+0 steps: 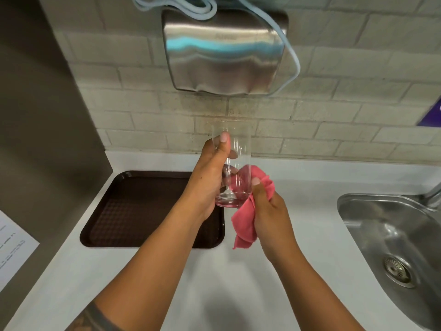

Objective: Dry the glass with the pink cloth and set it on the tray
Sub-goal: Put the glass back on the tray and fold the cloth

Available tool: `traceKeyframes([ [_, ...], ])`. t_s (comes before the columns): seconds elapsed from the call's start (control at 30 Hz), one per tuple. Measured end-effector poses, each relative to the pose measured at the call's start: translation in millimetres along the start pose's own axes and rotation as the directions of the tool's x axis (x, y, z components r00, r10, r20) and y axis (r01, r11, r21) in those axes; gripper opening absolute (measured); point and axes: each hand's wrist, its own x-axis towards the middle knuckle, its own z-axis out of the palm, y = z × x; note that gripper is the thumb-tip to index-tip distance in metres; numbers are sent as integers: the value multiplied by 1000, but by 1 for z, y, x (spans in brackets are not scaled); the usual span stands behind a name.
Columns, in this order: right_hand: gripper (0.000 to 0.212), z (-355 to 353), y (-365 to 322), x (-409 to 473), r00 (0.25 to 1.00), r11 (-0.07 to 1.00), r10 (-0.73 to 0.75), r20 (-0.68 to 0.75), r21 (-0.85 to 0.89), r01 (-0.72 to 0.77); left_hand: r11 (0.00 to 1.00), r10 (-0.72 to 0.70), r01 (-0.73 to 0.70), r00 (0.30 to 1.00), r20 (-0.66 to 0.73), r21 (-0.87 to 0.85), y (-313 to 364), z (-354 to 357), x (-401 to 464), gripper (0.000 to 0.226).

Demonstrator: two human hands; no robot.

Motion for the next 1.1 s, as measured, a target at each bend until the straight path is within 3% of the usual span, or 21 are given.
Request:
traceKeyframes([
  [0.07,37,-6,10,6,996,982,89,33,167,-93,1000,30,-30,999,26,9,-2,-3,0,78],
  [0.13,26,-12,13,17,982,888,172,84,419,-191,995,72,-75,996,44,71,-5,-7,-1,79],
  [0.2,26,-20,15,27,971,814,216,106,529,-239,970,134,-138,990,31,199,-11,-13,-2,77],
  [0.37,12,-41,28,45,968,830,183,170,501,-244,883,193,-160,981,-31,441,-39,-43,-6,78],
  [0.57,20,-47,55,46,932,838,338,135,408,-363,820,109,-63,993,-47,569,-88,-76,-8,74],
  [0.67,31,-44,66,43,925,798,351,147,469,-378,801,68,-31,997,-40,598,-109,-86,-8,75],
  [0.87,27,-38,74,39,907,762,381,179,495,-417,800,-31,94,993,-117,593,-137,-96,-3,84],
  [0.97,37,-37,74,37,903,745,373,214,512,-429,795,-53,127,989,-139,593,-138,-97,1,85],
  [1.03,46,-38,73,35,902,715,347,258,549,-432,802,-84,155,986,-147,577,-132,-92,2,95],
  [1.1,49,-39,70,33,902,681,299,312,592,-431,760,-11,131,982,-190,636,-118,-81,0,110],
])
